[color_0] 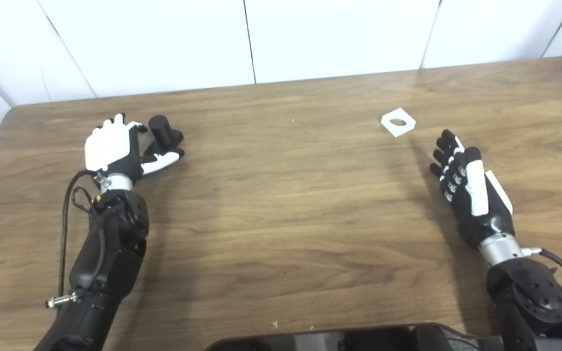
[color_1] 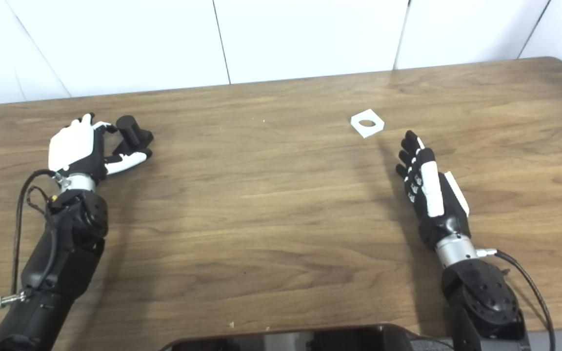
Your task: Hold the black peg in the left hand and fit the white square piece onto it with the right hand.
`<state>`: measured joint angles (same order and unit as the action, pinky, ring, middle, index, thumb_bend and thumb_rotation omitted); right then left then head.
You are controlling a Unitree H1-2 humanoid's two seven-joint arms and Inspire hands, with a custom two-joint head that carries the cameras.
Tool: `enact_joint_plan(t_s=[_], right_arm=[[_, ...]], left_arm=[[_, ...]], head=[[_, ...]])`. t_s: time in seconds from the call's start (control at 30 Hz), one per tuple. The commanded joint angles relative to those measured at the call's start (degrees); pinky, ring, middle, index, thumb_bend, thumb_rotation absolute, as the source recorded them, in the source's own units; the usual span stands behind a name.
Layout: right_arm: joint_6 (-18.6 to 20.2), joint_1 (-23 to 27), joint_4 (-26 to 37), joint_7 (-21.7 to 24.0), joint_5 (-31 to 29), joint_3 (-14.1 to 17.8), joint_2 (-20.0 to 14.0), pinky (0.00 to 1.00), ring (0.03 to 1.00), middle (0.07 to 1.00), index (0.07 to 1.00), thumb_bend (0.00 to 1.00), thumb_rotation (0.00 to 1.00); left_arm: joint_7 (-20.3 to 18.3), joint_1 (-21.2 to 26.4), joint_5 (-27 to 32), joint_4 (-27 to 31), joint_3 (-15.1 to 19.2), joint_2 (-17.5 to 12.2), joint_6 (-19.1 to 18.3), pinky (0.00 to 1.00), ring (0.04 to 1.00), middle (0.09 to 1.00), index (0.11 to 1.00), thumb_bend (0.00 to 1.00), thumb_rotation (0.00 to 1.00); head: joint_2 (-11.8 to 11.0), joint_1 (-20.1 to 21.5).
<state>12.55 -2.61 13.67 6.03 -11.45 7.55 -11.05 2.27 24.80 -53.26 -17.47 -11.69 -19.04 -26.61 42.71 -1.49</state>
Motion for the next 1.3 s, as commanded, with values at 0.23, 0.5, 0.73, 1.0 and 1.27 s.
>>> enact_joint_plan(t_s=[0.23, 0.5, 0.73, 1.0, 1.27], right_arm=[[-1.16, 0.27, 2.25, 0.19, -0.25, 0.59, -0.68, 1.0, 1.0, 1.0, 1.0, 0.63, 1.0], [-1.39, 0.1, 2.31, 0.29, -0.64, 0.66, -0.67, 1.0, 1.0, 1.0, 1.0, 0.64, 1.0], [-1.18, -0.01, 2.42, 0.16, -0.6, 0.69, -0.7, 1.0, 1.0, 1.0, 1.0, 0.63, 1.0], [-1.42, -0.05, 2.47, 0.31, -0.54, 0.71, -0.88, 1.0, 1.0, 1.0, 1.0, 0.63, 1.0], [-1.56, -0.14, 2.37, 0.38, -0.63, 0.95, -1.18, 1.0, 1.0, 1.0, 1.0, 0.64, 1.0]], left_arm=[[0.13, 2.95, -4.44, 0.2, -0.24, -1.4, -0.27, 1.0, 1.0, 0.981, 0.723, 0.82, 0.58], [-1.22, 3.05, -6.0, -0.36, -0.88, -1.63, -0.28, 1.0, 1.0, 0.987, 0.724, 0.81, 0.55], [-2.15, 2.98, -5.79, -0.01, -0.9, -1.8, -0.25, 1.0, 1.0, 0.967, 0.716, 0.82, 0.53], [-1.34, 2.8, -4.16, 0.22, -1.16, -2.07, -0.08, 1.0, 1.0, 0.952, 0.683, 0.79, 0.5], [-2.73, 3.02, -2.36, 0.84, -0.31, -1.41, -0.2, 1.0, 1.0, 0.941, 0.644, 0.72, 0.52]], head=[[0.05, -0.11], [0.05, -0.11], [0.06, -0.23], [0.04, -0.05], [0.02, -0.27]])
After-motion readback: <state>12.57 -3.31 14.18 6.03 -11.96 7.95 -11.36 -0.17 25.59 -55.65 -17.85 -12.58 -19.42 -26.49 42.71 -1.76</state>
